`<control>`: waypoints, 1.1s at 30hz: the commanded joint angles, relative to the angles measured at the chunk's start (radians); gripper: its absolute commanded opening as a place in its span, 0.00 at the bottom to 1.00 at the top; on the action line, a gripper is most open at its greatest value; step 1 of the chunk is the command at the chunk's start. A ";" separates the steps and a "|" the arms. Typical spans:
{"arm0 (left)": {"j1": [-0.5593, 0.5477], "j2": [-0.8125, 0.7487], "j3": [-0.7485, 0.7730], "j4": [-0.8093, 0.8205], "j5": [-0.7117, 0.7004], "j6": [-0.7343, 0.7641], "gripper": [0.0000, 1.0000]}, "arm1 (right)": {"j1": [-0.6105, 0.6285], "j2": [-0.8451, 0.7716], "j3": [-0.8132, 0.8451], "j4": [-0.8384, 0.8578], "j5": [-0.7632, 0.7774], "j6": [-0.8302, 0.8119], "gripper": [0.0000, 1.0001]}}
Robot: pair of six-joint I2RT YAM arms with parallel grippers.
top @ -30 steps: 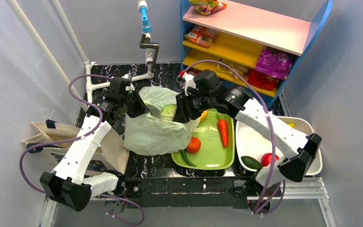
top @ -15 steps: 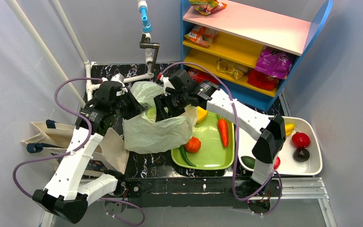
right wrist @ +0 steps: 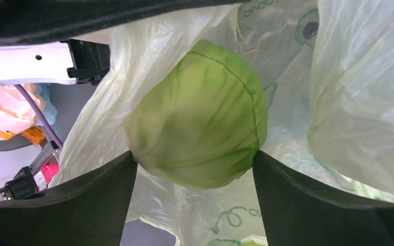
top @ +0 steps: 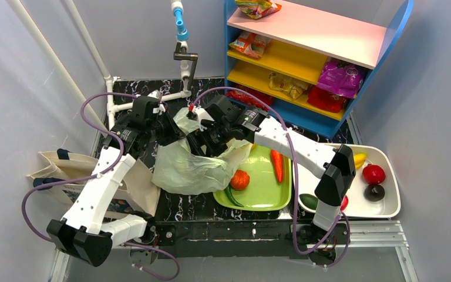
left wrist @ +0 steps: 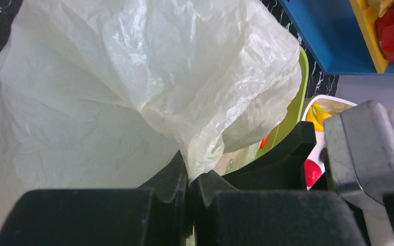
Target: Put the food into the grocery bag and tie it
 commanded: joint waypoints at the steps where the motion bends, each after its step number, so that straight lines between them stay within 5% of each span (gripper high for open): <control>1: 0.004 0.025 0.007 0.011 0.045 0.007 0.00 | -0.003 -0.064 0.004 0.021 0.005 -0.012 0.87; 12: 0.004 0.025 -0.089 0.143 0.239 0.009 0.00 | -0.029 0.042 0.107 0.094 0.033 -0.056 0.90; 21: 0.004 0.003 -0.114 0.088 0.193 0.055 0.00 | -0.036 -0.046 0.099 0.192 0.031 -0.094 0.91; 28: 0.004 0.009 -0.074 0.052 0.171 0.078 0.00 | -0.036 -0.081 0.259 0.004 0.180 -0.119 0.92; 33: 0.003 0.002 -0.075 0.048 0.183 0.089 0.00 | -0.050 -0.174 0.217 -0.123 0.395 -0.078 0.92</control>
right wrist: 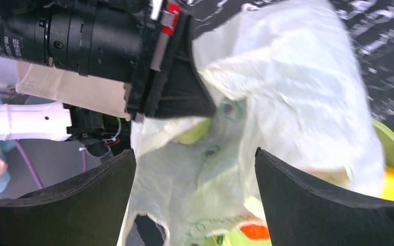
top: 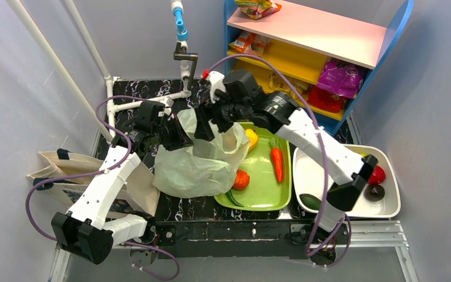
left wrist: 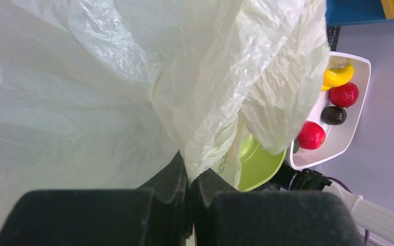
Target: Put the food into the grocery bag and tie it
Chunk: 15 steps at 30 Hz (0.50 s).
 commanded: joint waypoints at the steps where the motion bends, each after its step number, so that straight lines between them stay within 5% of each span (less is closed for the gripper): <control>1: 0.001 -0.031 0.024 -0.030 0.011 0.032 0.00 | -0.019 -0.133 -0.033 -0.143 0.217 0.026 0.93; 8: -0.039 -0.030 0.050 -0.052 0.004 0.080 0.00 | -0.070 -0.368 -0.383 -0.181 0.317 0.099 0.93; 15: -0.048 -0.034 0.063 -0.073 -0.001 0.084 0.00 | -0.079 -0.541 -0.714 -0.105 0.211 0.147 0.94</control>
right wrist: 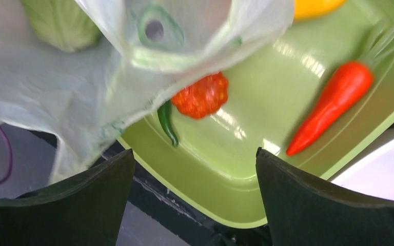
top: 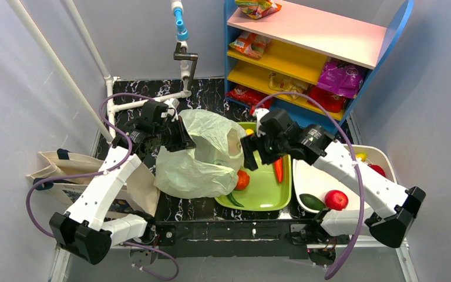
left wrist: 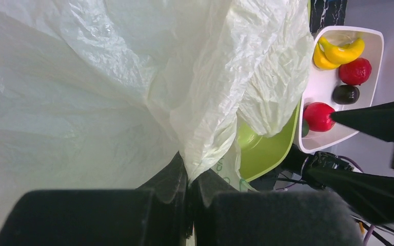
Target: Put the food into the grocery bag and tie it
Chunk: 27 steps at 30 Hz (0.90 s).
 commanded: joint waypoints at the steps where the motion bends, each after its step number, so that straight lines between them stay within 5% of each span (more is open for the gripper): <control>1: -0.003 -0.033 0.038 -0.037 -0.001 0.020 0.00 | 0.001 -0.106 -0.176 0.080 -0.070 0.049 0.94; 7: -0.002 -0.022 0.051 -0.042 -0.005 -0.001 0.00 | 0.001 -0.119 -0.300 0.139 -0.101 0.082 0.95; 16: -0.003 0.010 0.072 -0.045 0.000 -0.044 0.00 | 0.001 -0.110 -0.538 0.521 -0.164 0.166 0.95; 27: -0.002 -0.021 0.035 -0.050 -0.015 -0.063 0.00 | 0.001 0.044 -0.531 0.626 -0.121 0.103 0.96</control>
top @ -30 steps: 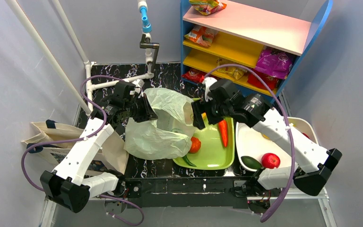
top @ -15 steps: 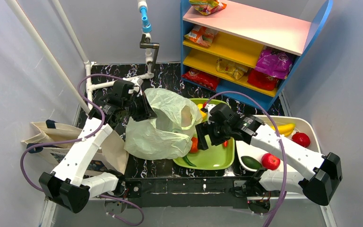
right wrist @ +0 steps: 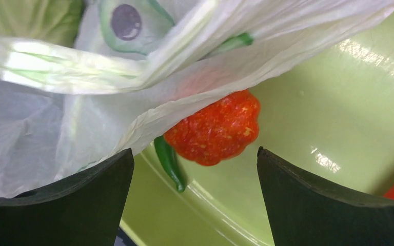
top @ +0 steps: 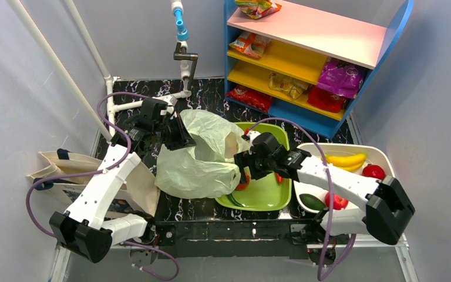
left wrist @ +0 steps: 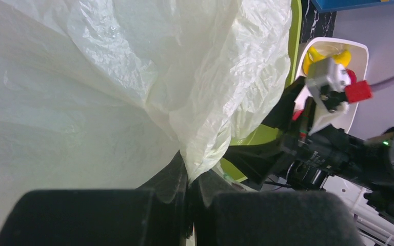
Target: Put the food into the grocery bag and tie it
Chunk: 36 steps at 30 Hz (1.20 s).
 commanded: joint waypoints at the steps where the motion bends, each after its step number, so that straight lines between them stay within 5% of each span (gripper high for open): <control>1: -0.002 -0.036 -0.010 -0.024 -0.013 -0.010 0.00 | 0.002 0.081 0.033 0.061 0.007 -0.036 0.96; 24: -0.002 -0.020 0.018 -0.034 -0.019 -0.002 0.00 | 0.001 0.231 0.050 0.065 -0.023 -0.035 0.94; 36: -0.002 -0.011 0.020 -0.022 -0.020 0.001 0.00 | 0.000 -0.027 0.069 -0.175 0.131 -0.059 0.78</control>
